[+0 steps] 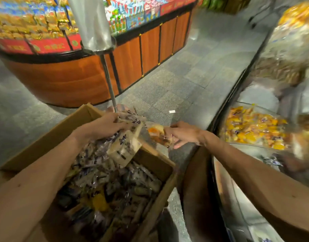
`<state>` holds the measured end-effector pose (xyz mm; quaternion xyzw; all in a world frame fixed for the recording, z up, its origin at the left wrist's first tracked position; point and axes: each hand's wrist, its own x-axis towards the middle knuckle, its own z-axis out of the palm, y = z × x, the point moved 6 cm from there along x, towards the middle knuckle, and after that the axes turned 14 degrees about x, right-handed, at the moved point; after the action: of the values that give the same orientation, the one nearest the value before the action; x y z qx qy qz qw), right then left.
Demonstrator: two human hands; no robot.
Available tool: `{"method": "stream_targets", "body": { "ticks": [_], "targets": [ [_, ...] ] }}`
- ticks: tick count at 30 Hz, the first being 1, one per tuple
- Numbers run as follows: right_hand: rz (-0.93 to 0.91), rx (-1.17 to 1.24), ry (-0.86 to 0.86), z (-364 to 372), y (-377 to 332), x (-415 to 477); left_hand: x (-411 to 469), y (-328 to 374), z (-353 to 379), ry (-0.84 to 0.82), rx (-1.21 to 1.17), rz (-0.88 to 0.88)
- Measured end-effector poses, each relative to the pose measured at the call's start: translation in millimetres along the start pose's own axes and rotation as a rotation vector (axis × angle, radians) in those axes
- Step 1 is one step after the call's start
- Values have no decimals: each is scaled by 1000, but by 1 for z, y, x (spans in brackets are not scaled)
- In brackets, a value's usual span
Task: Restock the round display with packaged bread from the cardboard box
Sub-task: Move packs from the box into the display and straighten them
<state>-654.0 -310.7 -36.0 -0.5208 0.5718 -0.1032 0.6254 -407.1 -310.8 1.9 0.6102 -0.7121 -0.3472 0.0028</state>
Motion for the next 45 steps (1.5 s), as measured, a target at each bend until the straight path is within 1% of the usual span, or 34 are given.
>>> {"method": "stream_targets", "body": {
  "ticks": [5,8,10,12,13,14,15,18,20,21,23,25,28,32,35,36,39,43,45],
  "targets": [
    [-73,442,152,-76,73,-148,-21,156,32,-32,-54,182],
    [-121,672,264,-105,132,-245,-31,241,76,-64,-96,293],
    [-160,840,332,-117,176,-306,-28,285,109,-71,-112,348],
    [-208,1004,425,-123,220,-365,-14,319,152,-142,-143,374],
    [-244,1077,462,-123,242,-391,-5,336,179,-208,-193,399],
    [-279,1138,497,-122,260,-417,-12,356,202,-279,-240,385],
    [-307,1187,535,-118,278,-440,-37,382,220,-330,-288,364],
    [-392,1313,663,-105,320,-495,-80,431,270,-419,-354,334],
    [-443,1363,742,-94,340,-519,-94,447,301,-478,-346,294],
    [-477,1396,771,-89,350,-527,-101,454,310,-475,-330,281],
    [-520,1471,821,-79,366,-535,-108,467,324,-467,-316,309],
    [-503,1490,868,-71,380,-536,-109,474,337,-476,-307,307],
    [-457,1533,955,-63,388,-532,-110,481,343,-515,-303,351],
    [-606,1703,970,-57,374,-519,-102,479,339,-519,-295,341],
    [-794,1908,888,-56,355,-501,-90,470,329,-497,-316,333],
    [-818,1955,873,-56,347,-495,-85,465,326,-495,-319,333],
    [-781,1977,945,-58,342,-472,-64,449,318,-498,-329,306],
    [-563,1869,1155,-55,352,-450,-51,445,323,-534,-317,291],
    [-481,1878,1211,-48,362,-446,-67,455,320,-537,-280,301]
  ]
}}
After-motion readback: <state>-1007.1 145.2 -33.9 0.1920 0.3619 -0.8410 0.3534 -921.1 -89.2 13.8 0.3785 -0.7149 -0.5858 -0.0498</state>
